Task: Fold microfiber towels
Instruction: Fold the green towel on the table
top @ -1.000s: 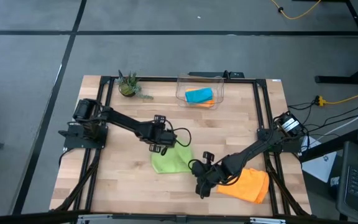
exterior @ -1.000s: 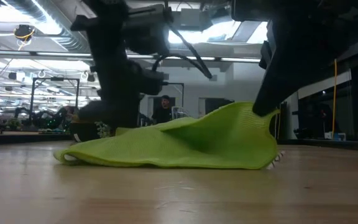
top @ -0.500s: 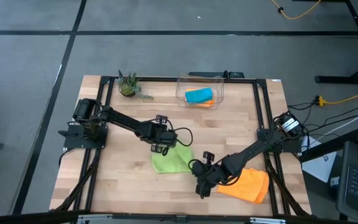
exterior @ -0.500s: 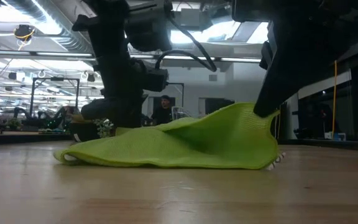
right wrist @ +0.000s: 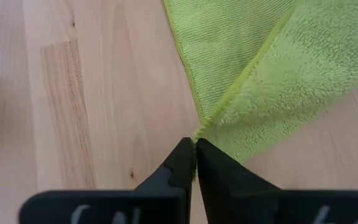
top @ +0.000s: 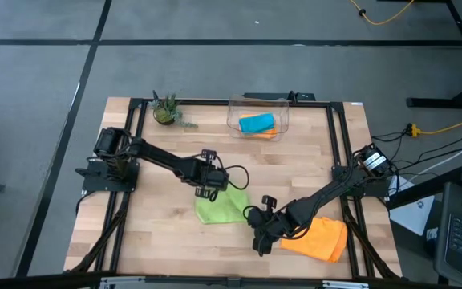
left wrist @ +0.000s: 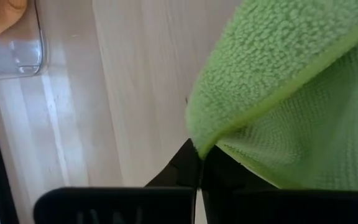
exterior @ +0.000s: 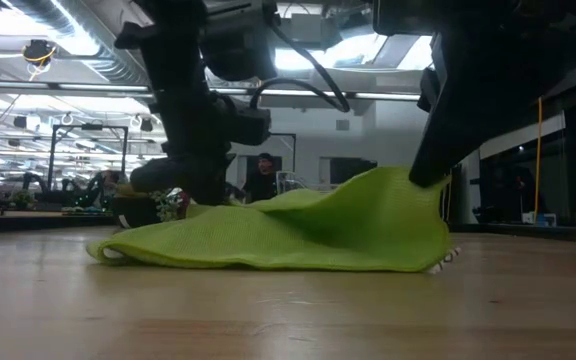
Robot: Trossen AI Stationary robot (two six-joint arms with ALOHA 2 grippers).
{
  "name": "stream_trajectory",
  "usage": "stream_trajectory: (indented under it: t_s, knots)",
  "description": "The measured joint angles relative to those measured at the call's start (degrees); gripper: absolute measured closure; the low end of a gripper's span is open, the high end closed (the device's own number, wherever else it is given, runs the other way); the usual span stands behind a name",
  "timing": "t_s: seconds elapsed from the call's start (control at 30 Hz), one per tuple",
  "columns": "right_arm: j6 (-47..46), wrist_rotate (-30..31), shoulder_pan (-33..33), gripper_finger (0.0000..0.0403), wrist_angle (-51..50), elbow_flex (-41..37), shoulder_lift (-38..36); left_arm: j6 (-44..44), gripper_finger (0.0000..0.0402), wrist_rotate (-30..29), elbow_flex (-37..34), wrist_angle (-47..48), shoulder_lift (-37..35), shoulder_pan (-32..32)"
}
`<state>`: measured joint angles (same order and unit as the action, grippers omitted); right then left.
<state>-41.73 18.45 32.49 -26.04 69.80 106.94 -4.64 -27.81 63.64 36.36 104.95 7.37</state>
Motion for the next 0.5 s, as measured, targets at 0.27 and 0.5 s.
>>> stream_trajectory:
  t_s: [0.27,0.5]
  knots:
    - [0.83,-0.54,0.00,0.0365,0.20,0.00,0.00,0.02,0.0401,0.02,0.00,0.04,0.00,0.30]
    - [-7.43,-5.07,-0.85,0.0323,0.83,0.02,1.24,0.07,0.0401,0.02,0.00,0.09,0.00,0.30]
